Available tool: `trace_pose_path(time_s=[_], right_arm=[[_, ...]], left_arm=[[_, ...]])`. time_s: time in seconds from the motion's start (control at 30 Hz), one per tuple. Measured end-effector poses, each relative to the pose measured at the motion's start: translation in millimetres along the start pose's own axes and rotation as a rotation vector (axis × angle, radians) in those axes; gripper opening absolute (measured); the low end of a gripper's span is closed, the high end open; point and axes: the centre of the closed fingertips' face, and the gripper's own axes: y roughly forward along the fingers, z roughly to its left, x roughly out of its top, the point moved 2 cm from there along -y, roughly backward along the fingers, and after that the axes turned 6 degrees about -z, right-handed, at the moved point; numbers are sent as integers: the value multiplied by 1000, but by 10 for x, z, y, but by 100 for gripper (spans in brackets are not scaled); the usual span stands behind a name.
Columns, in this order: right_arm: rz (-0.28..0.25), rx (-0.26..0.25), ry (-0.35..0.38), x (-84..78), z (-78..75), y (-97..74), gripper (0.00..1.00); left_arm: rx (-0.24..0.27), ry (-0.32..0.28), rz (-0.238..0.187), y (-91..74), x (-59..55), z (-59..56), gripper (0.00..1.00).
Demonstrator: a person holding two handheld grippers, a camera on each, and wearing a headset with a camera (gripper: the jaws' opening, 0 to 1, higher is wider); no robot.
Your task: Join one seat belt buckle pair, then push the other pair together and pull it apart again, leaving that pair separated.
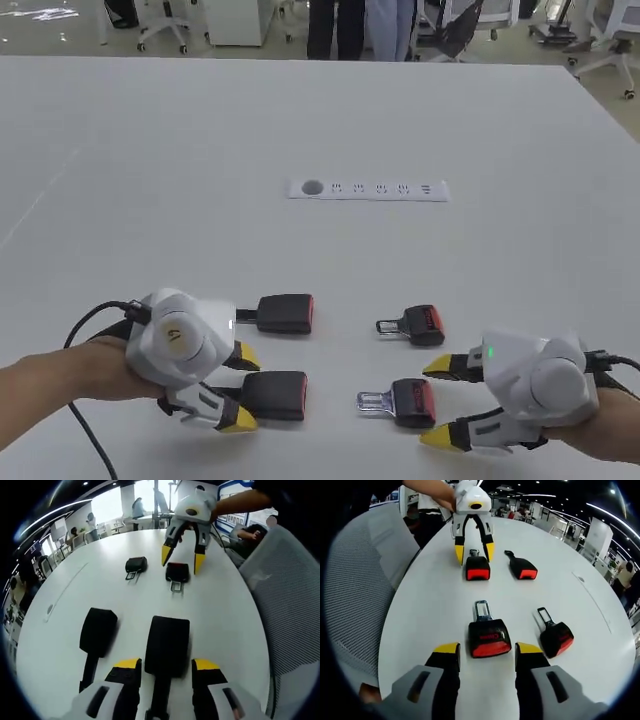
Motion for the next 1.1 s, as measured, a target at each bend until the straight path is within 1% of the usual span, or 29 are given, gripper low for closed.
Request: trace_pose_path(time_s=[0.13,0.23,0.33,0.47,0.5,0.73,0.83,0.9,1.0,1.1], right_arm=[[1,15,1,0,-3,34,40],[9,25,-2,-33,-26,67,37],[14,27,-6,-59,-46,91,36],[19,28,-15,-73,-61,91,34],[20,27,-16,-74,-67,90,33],[26,33,-23,-90,-71,96,33],[28,35,-30,-94,-70,95,33],[30,36,-31,-97,-73,99,33],[33,37,-34,-97,-73,101,33],[37,36,-35,-95,-68,102,33]], left_arm=[[-27,4,13,20,7,-16,40],[-39,12,30,41,-38,14,38],[-50,17,39,55,-50,18,37],[-51,21,53,69,-97,53,35],[-51,25,48,68,-76,48,34],[-58,6,51,58,-54,33,34],[-55,-1,58,61,-77,51,33],[-57,13,68,63,-91,60,33],[-56,16,76,65,-102,67,33],[-54,9,73,60,-99,59,33]])
